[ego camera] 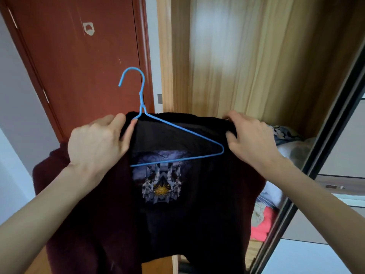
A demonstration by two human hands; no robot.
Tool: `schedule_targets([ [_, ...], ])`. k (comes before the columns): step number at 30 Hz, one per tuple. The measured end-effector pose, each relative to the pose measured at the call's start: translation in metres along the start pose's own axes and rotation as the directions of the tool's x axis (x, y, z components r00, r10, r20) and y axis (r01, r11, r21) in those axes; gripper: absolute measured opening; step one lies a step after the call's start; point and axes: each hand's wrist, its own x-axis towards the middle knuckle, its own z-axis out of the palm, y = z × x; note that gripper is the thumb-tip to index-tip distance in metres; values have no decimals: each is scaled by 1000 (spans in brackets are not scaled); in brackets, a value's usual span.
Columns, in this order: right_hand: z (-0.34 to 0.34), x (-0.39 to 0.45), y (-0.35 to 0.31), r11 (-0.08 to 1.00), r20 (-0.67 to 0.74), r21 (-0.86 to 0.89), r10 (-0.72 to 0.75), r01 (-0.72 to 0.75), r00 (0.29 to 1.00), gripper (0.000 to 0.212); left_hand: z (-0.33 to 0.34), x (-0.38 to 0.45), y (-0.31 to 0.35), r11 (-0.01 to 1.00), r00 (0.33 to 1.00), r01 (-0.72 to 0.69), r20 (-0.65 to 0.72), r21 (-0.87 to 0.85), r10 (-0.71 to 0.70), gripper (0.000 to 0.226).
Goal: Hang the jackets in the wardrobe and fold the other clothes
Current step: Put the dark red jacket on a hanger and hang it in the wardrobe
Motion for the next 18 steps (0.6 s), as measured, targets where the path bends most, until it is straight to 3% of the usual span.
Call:
schedule_targets([
  [4, -1, -1, -15, 998, -78, -7, -68, 68, 995, 38, -9, 8, 25, 998, 1000, 21, -15, -52, -22, 42],
  [8, -16, -7, -28, 962, -160, 253, -59, 98, 985, 40, -10, 7, 32, 990, 997, 77, -10, -118, -79, 43],
  [11, -36, -10, -24, 880, 29, 468, -109, 83, 994, 25, -10, 0, 26, 955, 980, 190, -10, -228, -197, 40],
  [13, -46, -13, -17, 704, 223, 710, -194, -23, 955, 29, -10, -5, 22, 927, 967, 237, -23, -292, -254, 39],
  [14, -44, -13, -11, 659, 201, 752, -233, 2, 952, 26, -10, -8, 21, 917, 964, 242, -32, -317, -265, 39],
  [16, -33, -9, 5, 748, 44, 634, -291, 198, 956, 28, -10, -13, 22, 904, 961, 244, -41, -350, -275, 39],
  [18, -19, -3, 17, 825, 50, 484, -360, 293, 932, 40, -9, -17, 25, 896, 956, 259, -33, -361, -290, 39],
])
